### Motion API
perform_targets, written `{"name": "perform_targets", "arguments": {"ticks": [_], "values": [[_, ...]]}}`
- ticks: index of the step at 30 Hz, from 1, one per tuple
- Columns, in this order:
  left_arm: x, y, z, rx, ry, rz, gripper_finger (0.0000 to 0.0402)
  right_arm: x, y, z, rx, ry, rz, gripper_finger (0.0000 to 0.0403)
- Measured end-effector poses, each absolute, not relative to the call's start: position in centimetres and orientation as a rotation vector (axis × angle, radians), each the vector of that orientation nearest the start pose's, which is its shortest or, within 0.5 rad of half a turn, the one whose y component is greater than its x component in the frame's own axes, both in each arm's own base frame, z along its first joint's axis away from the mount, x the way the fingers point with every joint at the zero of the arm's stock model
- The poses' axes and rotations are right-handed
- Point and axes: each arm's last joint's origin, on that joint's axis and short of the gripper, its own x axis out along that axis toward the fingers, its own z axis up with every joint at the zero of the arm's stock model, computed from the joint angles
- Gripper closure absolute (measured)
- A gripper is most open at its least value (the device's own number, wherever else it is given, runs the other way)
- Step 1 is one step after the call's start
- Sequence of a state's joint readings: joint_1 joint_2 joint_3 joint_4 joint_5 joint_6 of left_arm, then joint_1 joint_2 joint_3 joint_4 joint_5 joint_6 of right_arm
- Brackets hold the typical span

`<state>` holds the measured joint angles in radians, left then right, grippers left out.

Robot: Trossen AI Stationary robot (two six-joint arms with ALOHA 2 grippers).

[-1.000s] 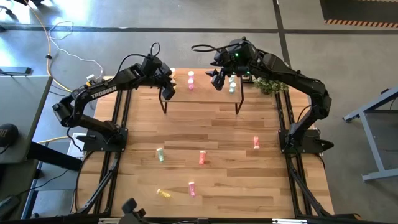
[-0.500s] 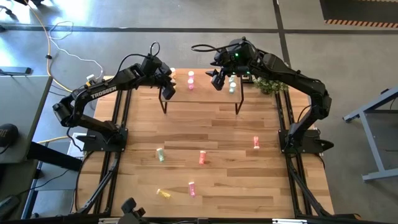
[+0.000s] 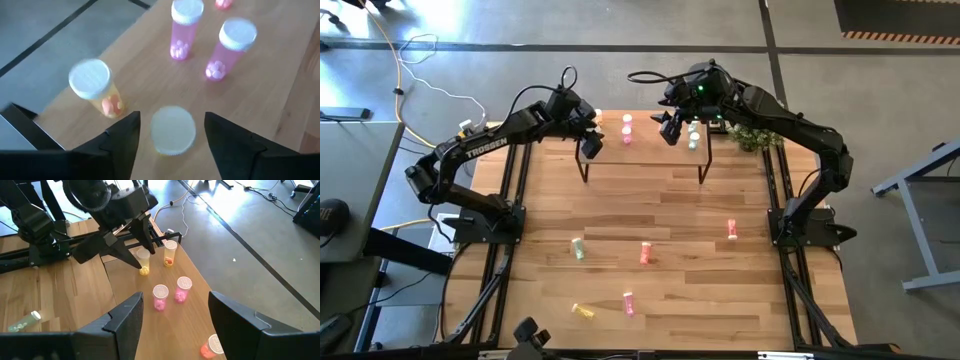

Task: Pick and place medicine bottles onto shelf by color
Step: Put the bottom pink pill bottle on the shelf aligned with other pink pill bottles

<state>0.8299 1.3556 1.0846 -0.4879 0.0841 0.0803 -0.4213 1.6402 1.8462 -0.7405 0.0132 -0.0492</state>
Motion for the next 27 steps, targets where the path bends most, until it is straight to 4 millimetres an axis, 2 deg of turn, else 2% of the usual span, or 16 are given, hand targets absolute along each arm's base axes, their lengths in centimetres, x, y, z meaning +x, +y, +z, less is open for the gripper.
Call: {"name": "perform_targets", "arguments": {"ticks": [8, 16, 22, 27], "values": [[18.9, 20.3, 31.5, -0.311, 0.811, 0.666, 0.0180, 31.8, -14.3, 42.5, 0.064, 0.551, -0.410, 0.0187], [18.3, 18.9, 33.7, -0.384, 0.915, 0.642, 0.0181, 31.6, -14.2, 42.2, 0.071, 0.595, -0.406, 0.0187], [18.3, 16.2, 35.1, -0.462, 0.875, 0.639, 0.0181, 31.4, -14.1, 41.9, 0.089, 0.623, -0.407, 0.0187], [19.2, 13.0, 36.0, -0.549, 0.826, 0.617, 0.0182, 31.3, -14.1, 41.8, 0.132, 0.633, -0.419, 0.0187]]}}
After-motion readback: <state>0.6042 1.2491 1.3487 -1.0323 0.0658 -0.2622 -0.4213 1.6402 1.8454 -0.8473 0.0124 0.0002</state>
